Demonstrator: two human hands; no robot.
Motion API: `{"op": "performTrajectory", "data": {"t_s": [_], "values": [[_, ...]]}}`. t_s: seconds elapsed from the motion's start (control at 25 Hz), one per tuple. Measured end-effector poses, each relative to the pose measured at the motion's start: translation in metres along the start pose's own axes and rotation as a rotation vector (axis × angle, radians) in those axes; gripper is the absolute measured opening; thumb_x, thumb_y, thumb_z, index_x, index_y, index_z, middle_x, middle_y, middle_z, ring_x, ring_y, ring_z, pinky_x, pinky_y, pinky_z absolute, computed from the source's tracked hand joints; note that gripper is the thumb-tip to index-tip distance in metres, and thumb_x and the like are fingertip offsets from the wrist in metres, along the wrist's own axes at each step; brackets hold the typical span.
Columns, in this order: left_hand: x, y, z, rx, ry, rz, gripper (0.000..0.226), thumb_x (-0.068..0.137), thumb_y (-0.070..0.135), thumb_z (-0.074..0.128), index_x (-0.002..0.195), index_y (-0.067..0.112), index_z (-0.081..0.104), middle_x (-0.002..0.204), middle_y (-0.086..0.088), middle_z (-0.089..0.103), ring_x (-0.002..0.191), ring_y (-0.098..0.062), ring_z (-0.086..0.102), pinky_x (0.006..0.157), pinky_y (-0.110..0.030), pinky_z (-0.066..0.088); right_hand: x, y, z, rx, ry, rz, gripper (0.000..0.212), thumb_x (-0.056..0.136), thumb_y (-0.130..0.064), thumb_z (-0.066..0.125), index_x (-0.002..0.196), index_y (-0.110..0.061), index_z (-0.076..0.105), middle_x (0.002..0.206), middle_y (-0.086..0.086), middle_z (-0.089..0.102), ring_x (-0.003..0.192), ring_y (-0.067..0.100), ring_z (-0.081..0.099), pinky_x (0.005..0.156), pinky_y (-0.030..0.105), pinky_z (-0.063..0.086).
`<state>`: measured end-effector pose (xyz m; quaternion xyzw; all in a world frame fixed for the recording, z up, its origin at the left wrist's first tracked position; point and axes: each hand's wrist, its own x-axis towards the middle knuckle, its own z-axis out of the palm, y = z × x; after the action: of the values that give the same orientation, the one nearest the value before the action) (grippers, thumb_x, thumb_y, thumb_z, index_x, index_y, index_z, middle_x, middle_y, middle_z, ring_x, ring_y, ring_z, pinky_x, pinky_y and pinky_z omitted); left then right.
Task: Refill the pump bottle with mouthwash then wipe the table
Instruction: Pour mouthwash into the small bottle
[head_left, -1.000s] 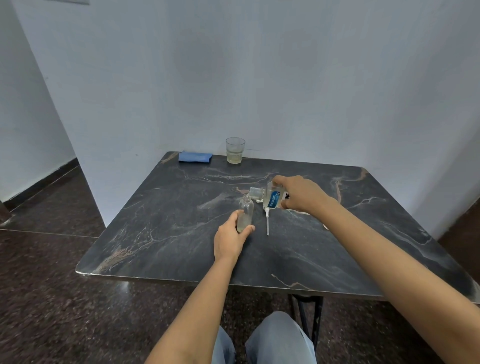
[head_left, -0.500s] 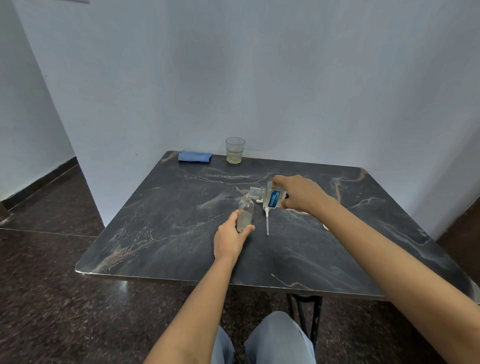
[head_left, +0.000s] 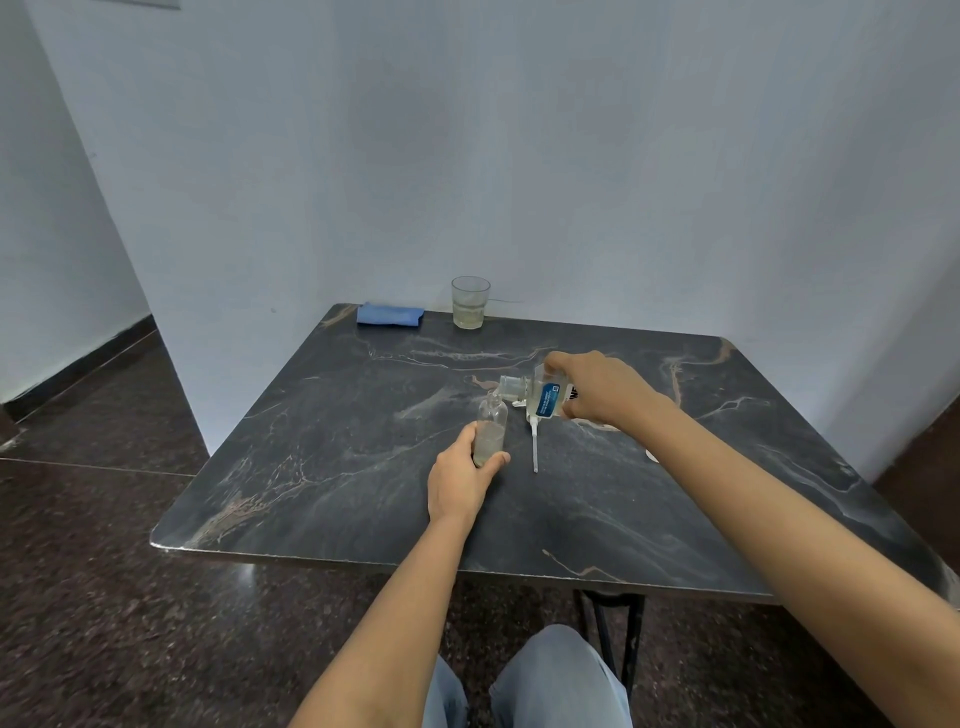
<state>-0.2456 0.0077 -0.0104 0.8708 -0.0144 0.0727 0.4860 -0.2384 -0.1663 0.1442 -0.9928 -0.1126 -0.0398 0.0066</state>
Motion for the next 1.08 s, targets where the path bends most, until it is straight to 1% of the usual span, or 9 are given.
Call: {"op": "performTrajectory", "data": {"t_s": [0.16, 0.32, 0.64, 0.84, 1.0, 1.08], "values": [[-0.0005, -0.0007, 0.0005, -0.001, 0.001, 0.001, 0.049, 0.084, 0.045, 0.068, 0.127, 0.028, 0.053, 0.115, 0.005, 0.068, 0.104, -0.018, 0.064, 0.089, -0.043, 0.052, -0.0001, 0.0003, 0.0003, -0.003, -0.002, -0.005, 0.044, 0.080, -0.018, 0.069, 0.119, -0.022, 0.049, 0.115, 0.004, 0.067, 0.071, 0.015, 0.051, 0.058, 0.025, 0.038], [-0.0003, -0.0009, 0.0005, -0.007, 0.001, 0.008, 0.047, 0.084, 0.045, 0.069, 0.125, 0.028, 0.054, 0.111, 0.006, 0.069, 0.099, -0.017, 0.064, 0.086, -0.043, 0.053, 0.0012, 0.0008, 0.0014, -0.010, 0.000, -0.007, 0.044, 0.080, -0.018, 0.069, 0.119, -0.022, 0.049, 0.116, 0.003, 0.067, 0.072, 0.013, 0.052, 0.060, 0.026, 0.041], [-0.0005, -0.0012, 0.0009, -0.019, 0.003, 0.016, 0.043, 0.083, 0.044, 0.070, 0.120, 0.029, 0.055, 0.105, 0.007, 0.070, 0.094, -0.015, 0.065, 0.084, -0.042, 0.054, 0.0021, 0.0014, 0.0019, -0.018, -0.001, 0.000, 0.045, 0.080, -0.017, 0.069, 0.120, -0.023, 0.049, 0.116, 0.003, 0.067, 0.073, 0.013, 0.053, 0.059, 0.026, 0.042], [-0.0009, -0.0021, 0.0006, -0.014, 0.005, 0.020, 0.043, 0.083, 0.045, 0.069, 0.120, 0.030, 0.055, 0.104, 0.007, 0.070, 0.093, -0.015, 0.065, 0.083, -0.041, 0.054, 0.0032, 0.0010, 0.0022, -0.021, 0.000, -0.001, 0.046, 0.080, -0.018, 0.070, 0.121, -0.023, 0.049, 0.118, 0.004, 0.066, 0.078, 0.017, 0.059, 0.060, 0.026, 0.042], [-0.0005, -0.0012, 0.0012, -0.007, 0.011, 0.022, 0.042, 0.083, 0.045, 0.069, 0.119, 0.030, 0.055, 0.103, 0.007, 0.070, 0.091, -0.015, 0.065, 0.082, -0.041, 0.054, 0.0042, 0.0019, 0.0033, -0.034, 0.004, 0.000, 0.046, 0.080, -0.018, 0.070, 0.120, -0.023, 0.048, 0.117, 0.004, 0.066, 0.073, 0.014, 0.052, 0.056, 0.024, 0.039], [-0.0008, -0.0012, 0.0013, -0.006, 0.015, 0.021, 0.041, 0.082, 0.045, 0.070, 0.118, 0.030, 0.055, 0.102, 0.007, 0.070, 0.090, -0.015, 0.065, 0.081, -0.041, 0.054, 0.0051, 0.0021, 0.0033, -0.037, 0.001, 0.000, 0.046, 0.080, -0.018, 0.069, 0.120, -0.023, 0.048, 0.117, 0.004, 0.067, 0.072, 0.014, 0.052, 0.056, 0.024, 0.040]]}}
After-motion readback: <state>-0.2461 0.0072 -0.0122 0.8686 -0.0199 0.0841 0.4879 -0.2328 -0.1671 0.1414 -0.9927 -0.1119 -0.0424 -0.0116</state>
